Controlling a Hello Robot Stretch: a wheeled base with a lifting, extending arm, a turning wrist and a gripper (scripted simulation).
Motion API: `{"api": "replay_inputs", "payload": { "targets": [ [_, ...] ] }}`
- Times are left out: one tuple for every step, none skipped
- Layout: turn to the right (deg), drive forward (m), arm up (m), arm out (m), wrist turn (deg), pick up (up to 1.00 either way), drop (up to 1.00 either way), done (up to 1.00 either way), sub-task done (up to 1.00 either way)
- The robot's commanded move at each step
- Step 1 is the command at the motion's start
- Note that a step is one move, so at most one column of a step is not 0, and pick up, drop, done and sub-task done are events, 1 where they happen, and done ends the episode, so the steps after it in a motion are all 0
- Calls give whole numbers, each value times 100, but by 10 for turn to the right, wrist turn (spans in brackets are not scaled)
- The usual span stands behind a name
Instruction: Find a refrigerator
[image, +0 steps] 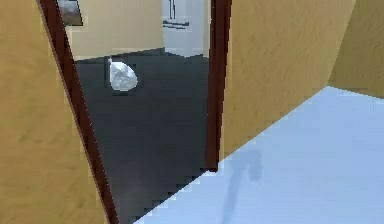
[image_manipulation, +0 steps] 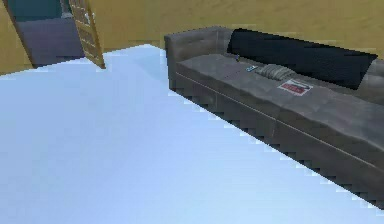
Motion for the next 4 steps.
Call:
{"api": "replay_inputs", "payload": {
  "targets": [
    [90,0,0,0,0,0,0,0,0],
    [0,70,0,0,0,0,0,0,0],
    [-270,0,0,0,0,0,0,0,0],
    [0,95,0,0,0,0,0,0,0]
  ]
}}
